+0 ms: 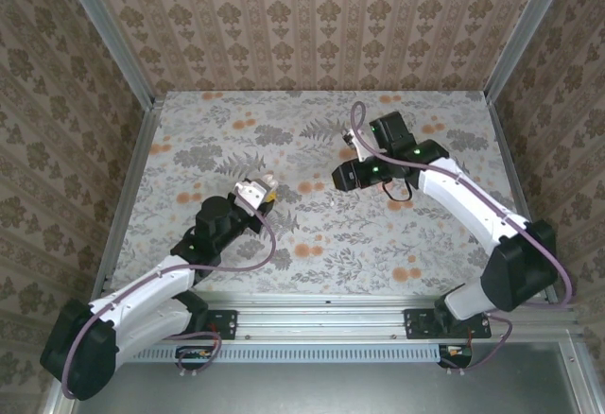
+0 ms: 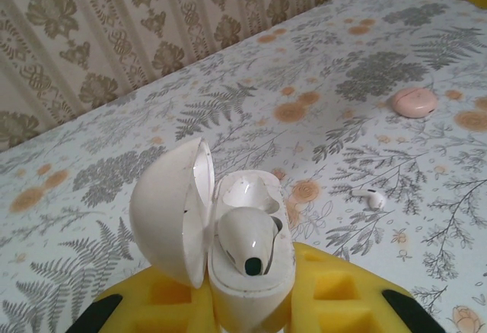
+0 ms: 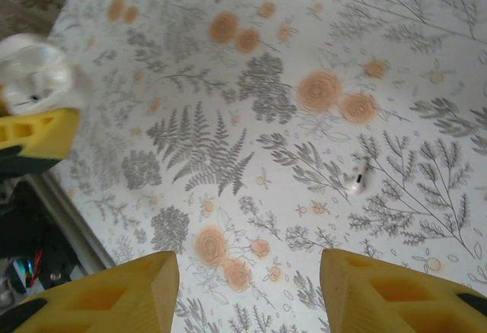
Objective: Insert wireless bluetooth earbuds into charging case
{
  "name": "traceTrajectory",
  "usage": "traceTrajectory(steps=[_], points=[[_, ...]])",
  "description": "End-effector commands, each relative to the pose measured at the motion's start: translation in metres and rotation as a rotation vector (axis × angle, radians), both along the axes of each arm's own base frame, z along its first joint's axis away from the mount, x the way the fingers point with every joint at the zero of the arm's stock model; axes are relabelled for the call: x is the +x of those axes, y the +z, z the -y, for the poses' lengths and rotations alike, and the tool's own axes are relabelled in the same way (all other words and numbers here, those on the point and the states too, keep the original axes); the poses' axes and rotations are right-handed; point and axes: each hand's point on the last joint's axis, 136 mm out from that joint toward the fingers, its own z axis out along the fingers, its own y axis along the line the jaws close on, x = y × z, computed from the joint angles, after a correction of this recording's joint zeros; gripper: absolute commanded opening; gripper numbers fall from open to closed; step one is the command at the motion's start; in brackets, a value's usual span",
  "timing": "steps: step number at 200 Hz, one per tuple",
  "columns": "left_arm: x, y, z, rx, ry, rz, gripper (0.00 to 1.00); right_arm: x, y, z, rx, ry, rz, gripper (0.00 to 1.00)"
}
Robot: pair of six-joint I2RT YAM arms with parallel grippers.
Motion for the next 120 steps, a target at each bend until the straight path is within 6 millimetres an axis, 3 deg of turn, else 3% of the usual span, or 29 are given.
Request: traceTrajectory(steps=[1, 38, 120], points=[[0.003, -0.005, -0.008, -0.006, 0.06, -0.024, 0.04, 0.015, -0.013, 0.011, -0.062, -0.123, -0.082, 0.51], [0.002, -0.008, -0.01, 0.006, 0.064, -0.029, 0.04, 0.038, -0.038, 0.005, -0.092, -0.196, -0.189, 0.44], [-0.007, 0.004, -0.027, 0.016, 0.084, 0.009, 0.04, 0.064, -0.102, -0.01, -0.192, -0.263, -0.382, 0.46]])
